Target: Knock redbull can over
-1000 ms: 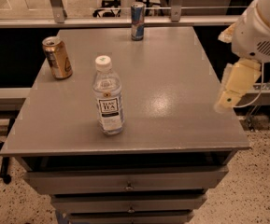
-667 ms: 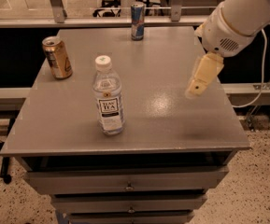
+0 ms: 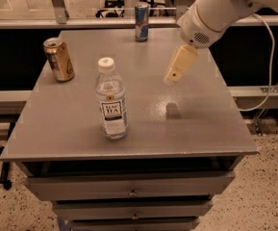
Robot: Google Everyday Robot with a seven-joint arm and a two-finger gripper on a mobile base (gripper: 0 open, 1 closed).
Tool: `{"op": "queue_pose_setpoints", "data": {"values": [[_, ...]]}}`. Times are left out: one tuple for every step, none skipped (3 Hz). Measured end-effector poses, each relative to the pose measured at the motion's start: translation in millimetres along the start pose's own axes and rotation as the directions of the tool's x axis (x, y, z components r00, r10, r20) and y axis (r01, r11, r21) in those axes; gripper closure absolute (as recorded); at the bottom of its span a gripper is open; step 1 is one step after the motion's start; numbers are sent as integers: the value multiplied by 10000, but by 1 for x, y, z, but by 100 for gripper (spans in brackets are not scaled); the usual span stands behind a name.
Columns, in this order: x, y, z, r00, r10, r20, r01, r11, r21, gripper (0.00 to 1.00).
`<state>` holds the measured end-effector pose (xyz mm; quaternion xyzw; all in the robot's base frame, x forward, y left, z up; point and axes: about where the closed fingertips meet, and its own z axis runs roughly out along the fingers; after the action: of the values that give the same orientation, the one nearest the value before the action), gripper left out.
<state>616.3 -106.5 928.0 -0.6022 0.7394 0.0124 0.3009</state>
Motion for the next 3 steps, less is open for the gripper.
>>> {"op": "queue_pose_setpoints", "data": {"values": [[-4,-17,7,9981,327,516,-349,9985,425,0],[-2,-58,21,9771,1228,1736,-1441,9827,1160,0],[-9,-107,41,9318,1855,3120,-2482,9528,1746,0]]}}
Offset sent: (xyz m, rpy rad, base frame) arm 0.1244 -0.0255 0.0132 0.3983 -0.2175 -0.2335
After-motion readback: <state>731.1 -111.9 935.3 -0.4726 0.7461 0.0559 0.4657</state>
